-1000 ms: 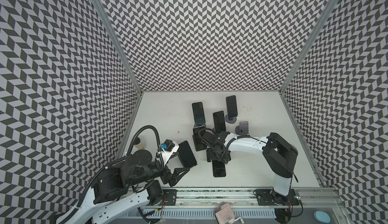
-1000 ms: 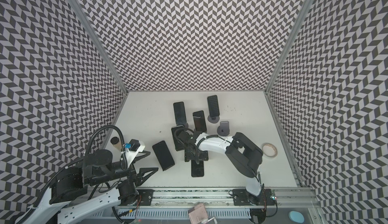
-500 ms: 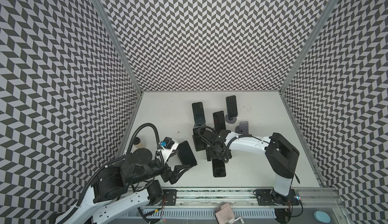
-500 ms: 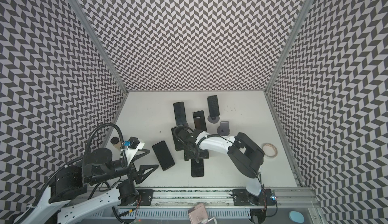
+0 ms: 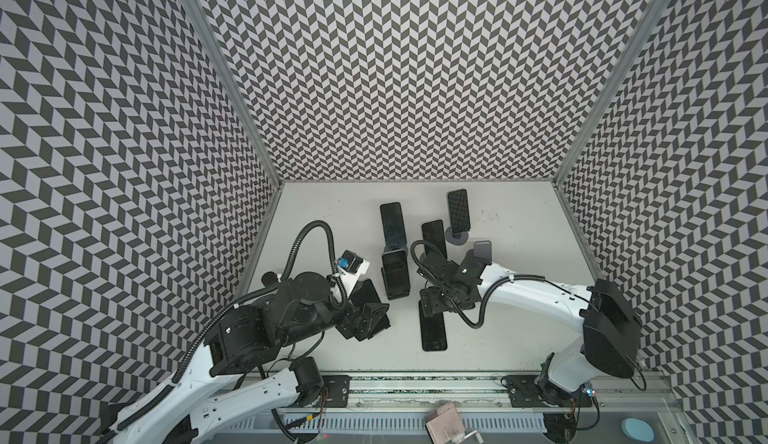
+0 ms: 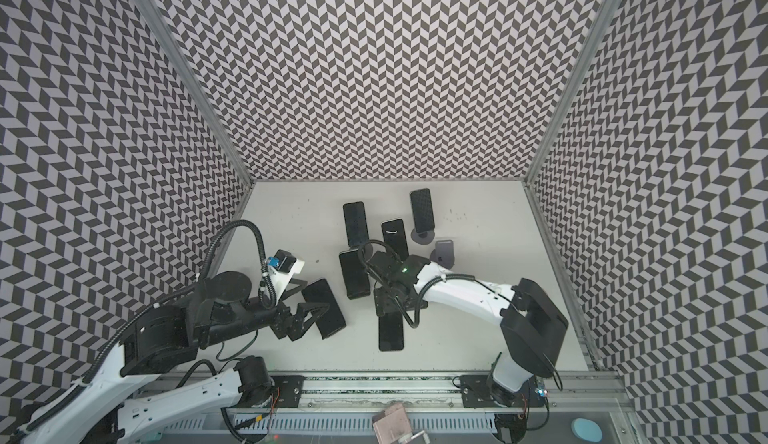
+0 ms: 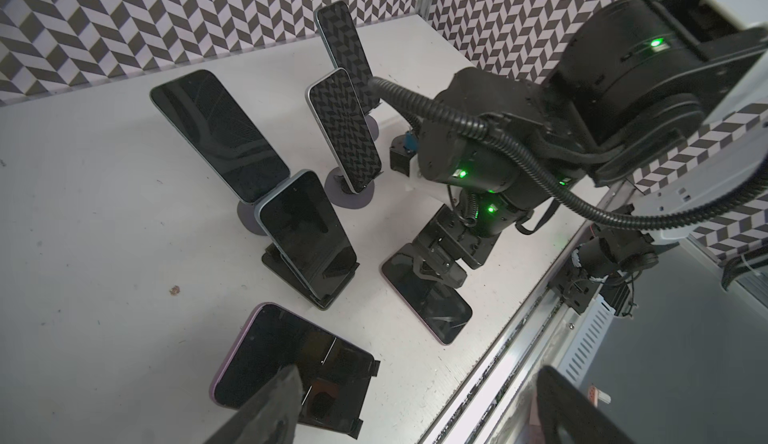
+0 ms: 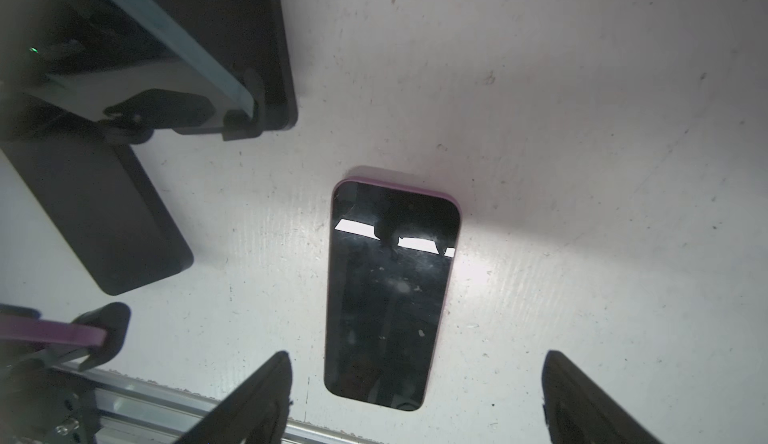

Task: Remove the phone from the phone stand
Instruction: 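Open both grippers to release the phones and lift away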

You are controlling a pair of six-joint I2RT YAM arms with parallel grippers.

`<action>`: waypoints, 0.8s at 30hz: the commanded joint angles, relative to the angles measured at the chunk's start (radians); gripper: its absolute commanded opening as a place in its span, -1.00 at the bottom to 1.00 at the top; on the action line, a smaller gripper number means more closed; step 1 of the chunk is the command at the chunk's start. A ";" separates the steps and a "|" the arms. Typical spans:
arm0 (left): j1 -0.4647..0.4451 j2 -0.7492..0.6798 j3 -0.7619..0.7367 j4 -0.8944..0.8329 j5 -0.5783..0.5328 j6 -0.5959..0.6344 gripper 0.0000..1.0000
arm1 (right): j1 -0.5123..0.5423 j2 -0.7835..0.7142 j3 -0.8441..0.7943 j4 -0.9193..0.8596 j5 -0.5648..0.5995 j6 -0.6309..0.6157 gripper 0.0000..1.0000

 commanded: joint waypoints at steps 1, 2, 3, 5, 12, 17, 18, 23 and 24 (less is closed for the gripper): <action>-0.005 0.040 0.038 0.058 -0.066 -0.005 0.77 | -0.054 -0.093 -0.038 0.017 0.023 -0.065 0.82; -0.005 0.056 0.044 0.072 -0.069 -0.011 0.77 | -0.079 -0.122 -0.053 0.025 0.015 -0.079 0.82; -0.005 0.075 0.049 0.085 -0.070 -0.017 0.76 | -0.106 -0.152 -0.069 0.036 0.003 -0.097 0.82; -0.006 0.113 0.061 0.112 -0.068 -0.030 0.74 | -0.166 -0.208 -0.099 0.054 -0.025 -0.127 0.80; -0.005 0.267 0.095 0.217 -0.060 -0.045 0.73 | -0.342 -0.317 -0.130 0.049 -0.061 -0.263 0.74; -0.007 0.399 0.139 0.300 -0.050 -0.059 0.72 | -0.426 -0.343 -0.128 0.036 -0.091 -0.349 0.68; -0.007 0.424 0.154 0.312 -0.045 -0.059 0.72 | -0.437 -0.353 -0.132 0.036 -0.096 -0.358 0.68; -0.009 0.541 0.193 0.373 -0.027 -0.109 0.70 | -0.550 -0.436 -0.218 0.085 -0.131 -0.366 0.63; -0.011 0.561 0.206 0.374 -0.026 -0.115 0.70 | -0.572 -0.451 -0.231 0.094 -0.145 -0.368 0.61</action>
